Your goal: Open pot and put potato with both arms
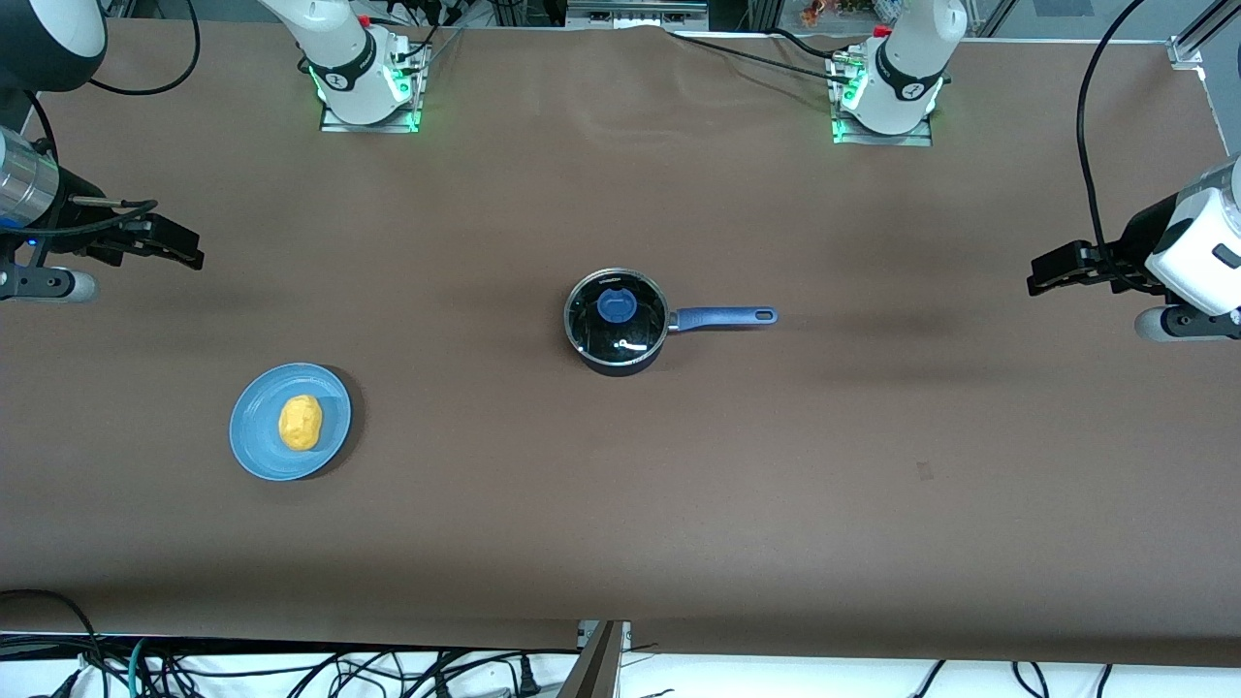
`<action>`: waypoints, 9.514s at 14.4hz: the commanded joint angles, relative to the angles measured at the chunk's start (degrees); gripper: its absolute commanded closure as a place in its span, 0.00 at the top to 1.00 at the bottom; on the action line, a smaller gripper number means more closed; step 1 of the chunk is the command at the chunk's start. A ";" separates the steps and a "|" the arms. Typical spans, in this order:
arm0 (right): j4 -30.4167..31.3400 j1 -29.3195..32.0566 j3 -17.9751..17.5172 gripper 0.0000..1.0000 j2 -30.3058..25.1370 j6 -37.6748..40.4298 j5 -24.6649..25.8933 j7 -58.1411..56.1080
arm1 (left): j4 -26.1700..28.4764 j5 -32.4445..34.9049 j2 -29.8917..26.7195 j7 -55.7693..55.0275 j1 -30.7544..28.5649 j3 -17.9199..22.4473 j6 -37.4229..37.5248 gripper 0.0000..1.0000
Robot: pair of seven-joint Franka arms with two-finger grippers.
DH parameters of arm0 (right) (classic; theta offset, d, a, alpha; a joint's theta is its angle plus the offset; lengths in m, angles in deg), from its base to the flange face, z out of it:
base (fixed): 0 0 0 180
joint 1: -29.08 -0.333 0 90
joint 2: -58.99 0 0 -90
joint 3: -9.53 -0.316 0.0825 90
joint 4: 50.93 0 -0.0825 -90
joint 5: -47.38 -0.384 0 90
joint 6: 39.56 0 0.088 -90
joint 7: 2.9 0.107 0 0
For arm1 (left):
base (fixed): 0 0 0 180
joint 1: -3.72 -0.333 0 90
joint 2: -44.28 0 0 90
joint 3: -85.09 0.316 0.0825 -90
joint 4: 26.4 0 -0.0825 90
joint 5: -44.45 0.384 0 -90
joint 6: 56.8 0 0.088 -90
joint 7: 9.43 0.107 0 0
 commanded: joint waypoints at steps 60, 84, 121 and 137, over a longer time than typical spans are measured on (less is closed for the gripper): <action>-0.01 -0.98 0.35 1.00 0.63 3.43 -0.66 0.70 | 1.52 6.78 26.47 -59.83 44.73 -0.54 -37.23 0.53; 5.52 -0.02 0.88 0.99 32.63 -45.43 0.48 -2.73 | 22.09 -5.95 19.25 31.39 1.14 7.28 -48.38 0.52; -8.97 -38.95 -4.31 0.99 41.51 -37.61 -5.67 42.53 | 1.26 -0.86 0.45 9.25 1.40 6.67 2.41 1.00; -9.33 -38.16 20.81 1.00 13.04 -4.75 -3.38 10.05 | 1.26 -0.86 0.45 9.25 1.49 6.58 2.41 1.00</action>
